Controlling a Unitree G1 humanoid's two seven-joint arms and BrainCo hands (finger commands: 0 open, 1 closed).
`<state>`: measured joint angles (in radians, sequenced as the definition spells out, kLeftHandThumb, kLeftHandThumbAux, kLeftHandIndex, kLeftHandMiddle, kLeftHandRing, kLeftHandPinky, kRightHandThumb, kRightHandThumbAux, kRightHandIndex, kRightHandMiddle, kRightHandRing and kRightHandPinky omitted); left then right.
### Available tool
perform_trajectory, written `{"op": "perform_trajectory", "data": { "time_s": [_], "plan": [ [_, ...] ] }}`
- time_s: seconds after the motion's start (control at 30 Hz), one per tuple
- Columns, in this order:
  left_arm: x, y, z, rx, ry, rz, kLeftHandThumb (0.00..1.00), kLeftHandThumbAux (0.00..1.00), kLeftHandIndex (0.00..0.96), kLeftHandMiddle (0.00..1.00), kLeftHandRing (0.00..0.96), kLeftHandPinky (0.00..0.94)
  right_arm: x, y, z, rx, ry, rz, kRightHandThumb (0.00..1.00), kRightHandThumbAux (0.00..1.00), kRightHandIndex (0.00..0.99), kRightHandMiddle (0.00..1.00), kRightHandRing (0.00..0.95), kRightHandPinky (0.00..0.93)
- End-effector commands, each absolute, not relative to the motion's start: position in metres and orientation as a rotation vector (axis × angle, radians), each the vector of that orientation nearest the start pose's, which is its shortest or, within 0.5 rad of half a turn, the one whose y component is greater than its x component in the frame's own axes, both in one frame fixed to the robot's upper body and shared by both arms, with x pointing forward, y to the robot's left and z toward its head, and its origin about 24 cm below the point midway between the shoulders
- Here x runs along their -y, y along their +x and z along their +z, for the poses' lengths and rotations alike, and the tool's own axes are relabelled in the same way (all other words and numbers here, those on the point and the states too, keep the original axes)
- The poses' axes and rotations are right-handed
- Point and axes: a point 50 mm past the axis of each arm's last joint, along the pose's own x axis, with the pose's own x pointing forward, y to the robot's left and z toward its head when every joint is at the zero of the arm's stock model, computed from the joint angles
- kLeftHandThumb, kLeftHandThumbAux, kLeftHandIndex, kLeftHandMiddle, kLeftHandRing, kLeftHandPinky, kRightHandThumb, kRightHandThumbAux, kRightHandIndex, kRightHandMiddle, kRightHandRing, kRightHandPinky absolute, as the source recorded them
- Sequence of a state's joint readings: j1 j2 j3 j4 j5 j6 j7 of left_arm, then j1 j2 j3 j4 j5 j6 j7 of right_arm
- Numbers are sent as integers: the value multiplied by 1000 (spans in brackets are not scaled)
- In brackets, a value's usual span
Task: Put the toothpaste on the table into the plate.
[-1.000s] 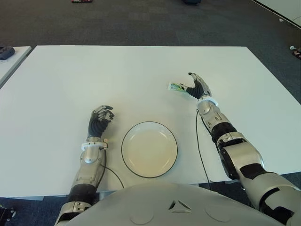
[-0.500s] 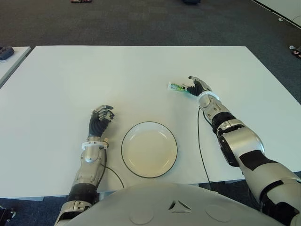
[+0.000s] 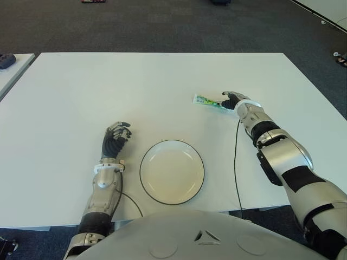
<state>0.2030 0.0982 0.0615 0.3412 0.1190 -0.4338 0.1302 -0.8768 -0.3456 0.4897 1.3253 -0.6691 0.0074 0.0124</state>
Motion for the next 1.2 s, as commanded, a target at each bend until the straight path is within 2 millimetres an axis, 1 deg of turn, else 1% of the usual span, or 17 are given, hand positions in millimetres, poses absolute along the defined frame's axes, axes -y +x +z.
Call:
{"op": "perform_trajectory", "data": {
  "time_s": [0.03,0.13,0.2,0.3,0.53,0.67,0.8,1.0,1.2],
  "plan": [
    [-198,181,-39,-143,213,185,704,717,431,604,612,595,212,368,28,-516,-1451,302,440,277,0,0,0,0],
    [-198,180,-38,-139,214,186,704,717,431,606,614,597,219,363,23,-542,-1477,315,447,273,0,0,0,0],
    [-198,180,-38,-138,217,186,704,717,431,607,616,598,218,363,24,-548,-1497,330,449,272,0,0,0,0],
    [-198,180,-38,-140,219,182,704,717,430,606,618,594,221,359,18,-561,-1542,358,451,274,0,0,0,0],
    [-199,178,-37,-142,220,193,704,718,430,599,611,584,220,358,16,-576,-1589,406,470,269,0,0,0,0],
    [-200,177,-36,-149,223,199,704,717,430,600,611,586,220,350,4,-590,-1629,451,491,255,0,0,0,0],
    [-201,177,-37,-156,226,202,704,717,430,600,610,586,225,338,-10,-594,-1691,496,513,251,0,0,0,0],
    [-202,177,-37,-163,231,201,705,718,430,593,605,574,224,337,-12,-571,-1767,537,558,269,0,0,0,0],
    [-201,177,-36,-157,234,192,705,719,430,596,607,589,222,334,-16,-559,-1831,558,589,309,0,0,0,0]
  ]
}}
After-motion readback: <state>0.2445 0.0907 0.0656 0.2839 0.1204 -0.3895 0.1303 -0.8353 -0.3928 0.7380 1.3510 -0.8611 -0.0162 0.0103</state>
